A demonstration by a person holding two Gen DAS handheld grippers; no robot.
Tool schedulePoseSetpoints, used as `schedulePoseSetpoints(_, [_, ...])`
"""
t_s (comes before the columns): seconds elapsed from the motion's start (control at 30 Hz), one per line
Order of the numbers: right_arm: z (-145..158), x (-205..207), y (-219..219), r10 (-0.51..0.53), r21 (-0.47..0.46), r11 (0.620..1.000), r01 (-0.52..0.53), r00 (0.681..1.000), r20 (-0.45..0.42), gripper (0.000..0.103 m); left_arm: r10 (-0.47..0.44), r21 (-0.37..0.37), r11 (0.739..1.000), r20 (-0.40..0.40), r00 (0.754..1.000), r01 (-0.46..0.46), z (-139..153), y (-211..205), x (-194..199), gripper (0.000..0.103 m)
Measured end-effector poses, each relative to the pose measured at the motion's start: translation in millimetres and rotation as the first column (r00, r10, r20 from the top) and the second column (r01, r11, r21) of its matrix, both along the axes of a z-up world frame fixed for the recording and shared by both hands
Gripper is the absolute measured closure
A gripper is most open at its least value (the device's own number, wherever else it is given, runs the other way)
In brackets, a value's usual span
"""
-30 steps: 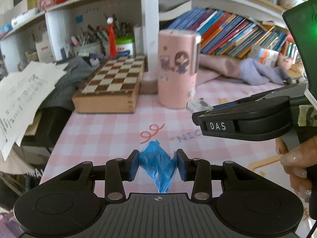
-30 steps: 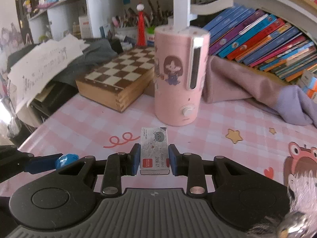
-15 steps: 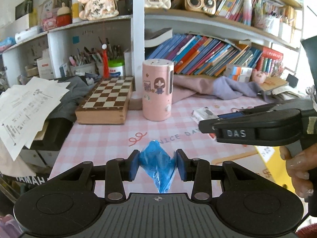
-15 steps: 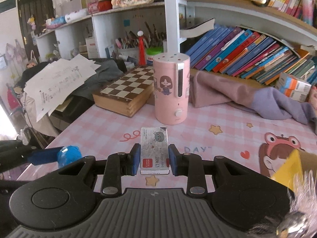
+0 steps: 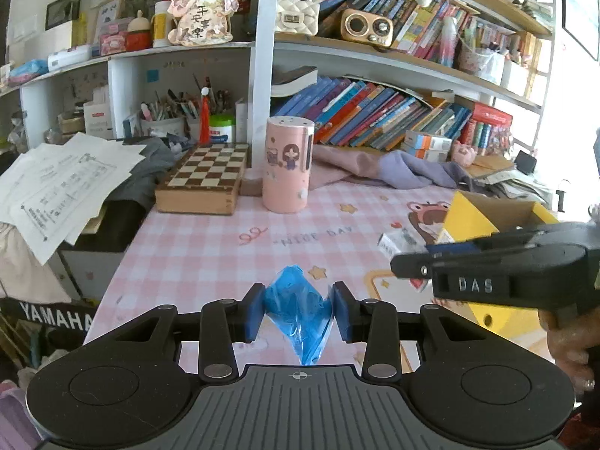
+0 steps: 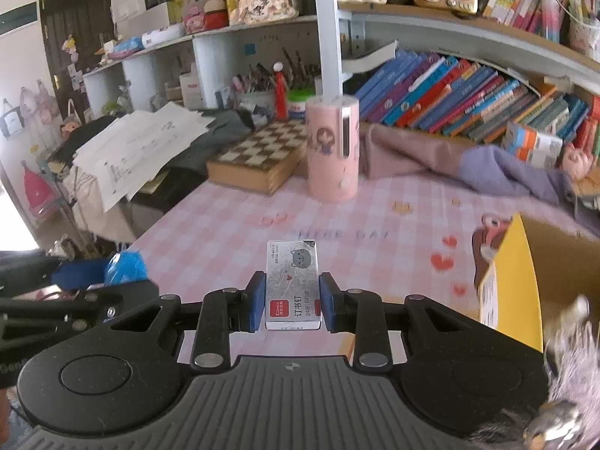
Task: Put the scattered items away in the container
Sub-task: 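Carry the blue item and white-red box up over the yellow box with both tools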
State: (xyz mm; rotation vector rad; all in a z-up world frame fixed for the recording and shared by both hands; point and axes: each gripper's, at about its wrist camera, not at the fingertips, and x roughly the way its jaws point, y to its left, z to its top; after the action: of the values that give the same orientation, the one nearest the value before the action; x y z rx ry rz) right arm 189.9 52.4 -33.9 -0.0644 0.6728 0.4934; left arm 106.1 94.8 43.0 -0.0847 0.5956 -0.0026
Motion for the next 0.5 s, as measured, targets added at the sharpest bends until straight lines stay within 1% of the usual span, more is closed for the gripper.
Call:
schedulePoseSetpoints(0.2, [-4.7,-40.8,-6.3,-0.021,-0.004,1.0,0.021,1.0,-0.019,0.075,-0.012,-0.001,1.0,0.001,1.0,0.012,0.2,-4.1,-34.7,0.066])
schedulePoseSetpoints(0.5, [-4.7,-89.6,-13.3,-0.044,0.001,0.999,0.044,0.999,-0.005,0.075,-0.046,-0.004,0.999,0.004,0.999,0.046,-0.3,-13.9,-70.3,0.067])
